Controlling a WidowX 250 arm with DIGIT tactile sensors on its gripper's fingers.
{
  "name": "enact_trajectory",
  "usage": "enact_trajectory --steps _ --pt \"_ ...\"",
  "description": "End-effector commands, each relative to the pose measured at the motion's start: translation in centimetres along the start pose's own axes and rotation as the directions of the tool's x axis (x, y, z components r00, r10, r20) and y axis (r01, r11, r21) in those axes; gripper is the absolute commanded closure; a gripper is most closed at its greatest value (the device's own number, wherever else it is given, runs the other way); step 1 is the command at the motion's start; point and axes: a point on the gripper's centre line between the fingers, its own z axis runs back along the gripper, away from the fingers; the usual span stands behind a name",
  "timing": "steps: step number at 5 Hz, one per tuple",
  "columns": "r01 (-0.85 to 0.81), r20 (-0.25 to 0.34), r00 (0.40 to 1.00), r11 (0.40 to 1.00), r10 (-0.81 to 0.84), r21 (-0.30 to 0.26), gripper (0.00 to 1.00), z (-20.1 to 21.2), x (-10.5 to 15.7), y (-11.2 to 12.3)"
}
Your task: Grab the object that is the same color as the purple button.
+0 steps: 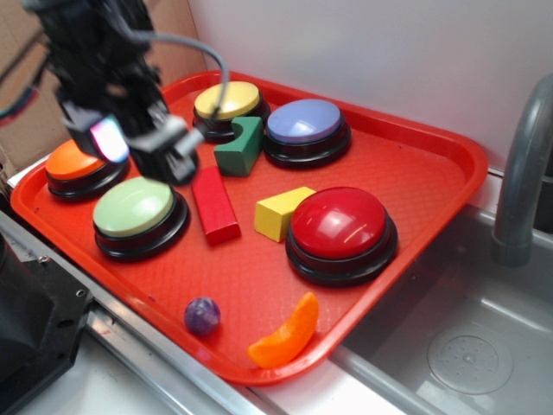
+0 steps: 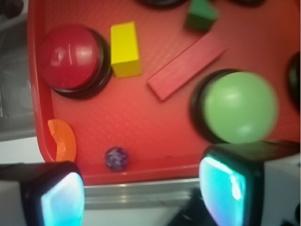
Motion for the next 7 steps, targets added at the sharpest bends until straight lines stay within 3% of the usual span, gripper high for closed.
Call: enact_trajectory --steps 1,2,4,5,6,7 --pt "0.079 -0.043 0.996 0.997 -0.078 0.020 0.00 -5.7 -0.6 -2.5" --pt "0.075 -0.067 0.995 0.993 -0.069 0.091 0.00 -8.0 -1.3 -3.3" --pt "0.019 -0.062 0.998 0.982 -0.007 0.186 0.00 -10.1 -2.3 -2.5" --pt "0.006 -0.066 0.998 0.982 0.006 0.190 0.10 -10.6 -2.3 -2.1" --pt "-0.018 -0.068 0.997 0.985 0.030 0.172 1.00 -10.7 -2.2 -1.8" --pt "0.003 -0.095 0.995 0.988 0.012 0.156 1.00 -10.7 -2.1 -1.7"
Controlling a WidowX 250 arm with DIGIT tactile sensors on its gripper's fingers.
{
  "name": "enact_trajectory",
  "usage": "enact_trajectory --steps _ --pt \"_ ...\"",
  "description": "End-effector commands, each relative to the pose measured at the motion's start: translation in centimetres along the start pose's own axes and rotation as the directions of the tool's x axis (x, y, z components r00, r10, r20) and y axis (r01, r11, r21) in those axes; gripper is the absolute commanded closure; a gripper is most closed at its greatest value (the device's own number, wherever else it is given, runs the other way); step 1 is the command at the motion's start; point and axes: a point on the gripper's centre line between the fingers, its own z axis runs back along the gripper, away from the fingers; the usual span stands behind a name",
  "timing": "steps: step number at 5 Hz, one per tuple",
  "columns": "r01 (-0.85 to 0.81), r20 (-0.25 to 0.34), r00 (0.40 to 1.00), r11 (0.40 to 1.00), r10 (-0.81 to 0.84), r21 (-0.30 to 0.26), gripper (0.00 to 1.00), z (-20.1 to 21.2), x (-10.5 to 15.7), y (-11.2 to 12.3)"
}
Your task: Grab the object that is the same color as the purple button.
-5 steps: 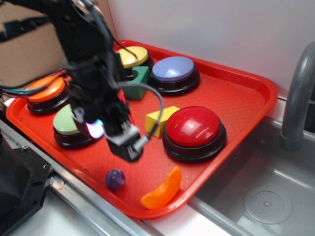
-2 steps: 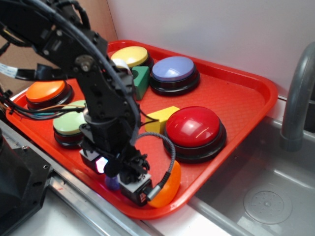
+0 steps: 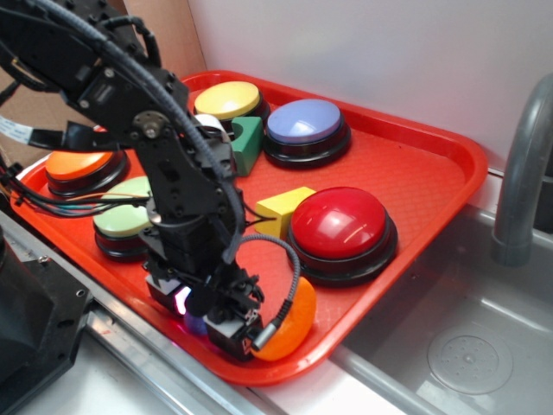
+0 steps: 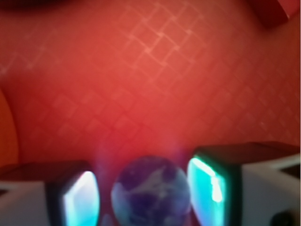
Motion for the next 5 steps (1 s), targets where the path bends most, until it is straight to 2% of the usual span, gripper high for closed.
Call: enact_trajectory --steps 1,2,3,4,5 --pt "0.034 0.025 0.999 0.999 -0.034 -0.015 1.00 1.8 0.6 0.5" --pt "-0.019 0.108 0.994 0.999 0.024 -0.049 1.00 6.8 2.5 2.1" --pt "-0.017 0.181 0.983 0.990 0.042 -0.140 1.00 11.9 4.1 3.4" --pt "-0.042 0.233 0.969 0.984 0.081 -0.170 1.00 17.0 5.1 4.5" --pt "-0.058 0.271 0.957 0.983 0.104 -0.174 1.00 19.1 5.7 5.6"
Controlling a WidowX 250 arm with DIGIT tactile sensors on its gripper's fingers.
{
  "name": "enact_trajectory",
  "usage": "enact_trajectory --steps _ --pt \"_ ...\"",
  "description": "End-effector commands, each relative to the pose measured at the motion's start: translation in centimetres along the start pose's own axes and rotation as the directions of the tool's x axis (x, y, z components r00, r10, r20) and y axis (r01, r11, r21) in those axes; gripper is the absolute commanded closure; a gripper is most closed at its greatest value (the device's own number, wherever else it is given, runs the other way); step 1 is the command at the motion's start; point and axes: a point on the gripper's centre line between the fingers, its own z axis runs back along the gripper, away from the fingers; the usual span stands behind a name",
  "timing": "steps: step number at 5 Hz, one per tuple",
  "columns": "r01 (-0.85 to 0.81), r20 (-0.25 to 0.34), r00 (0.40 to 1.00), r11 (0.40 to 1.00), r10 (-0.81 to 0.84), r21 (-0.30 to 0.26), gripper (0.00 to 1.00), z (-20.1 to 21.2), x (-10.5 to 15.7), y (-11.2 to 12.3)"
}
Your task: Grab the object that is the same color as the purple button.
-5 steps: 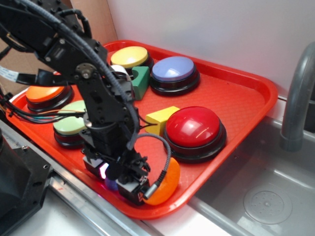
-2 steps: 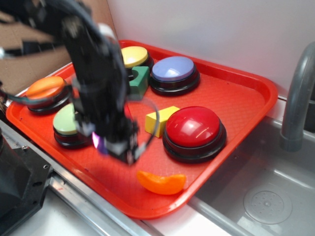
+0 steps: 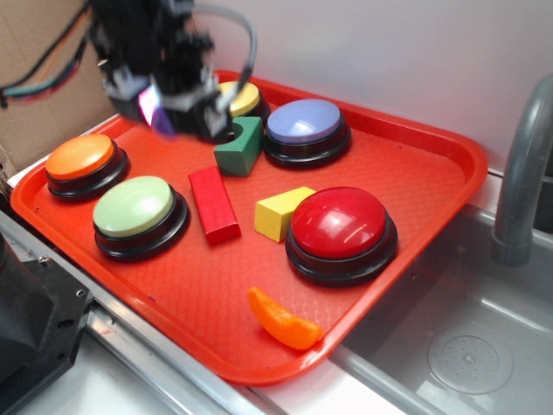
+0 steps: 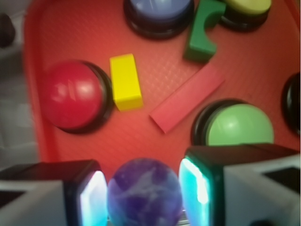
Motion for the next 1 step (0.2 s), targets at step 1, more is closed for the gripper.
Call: enact_trajectory --steps 1 --pt "0.022 0.068 0.997 1.000 -0.023 0.018 1.00 2.84 1.60 1.00"
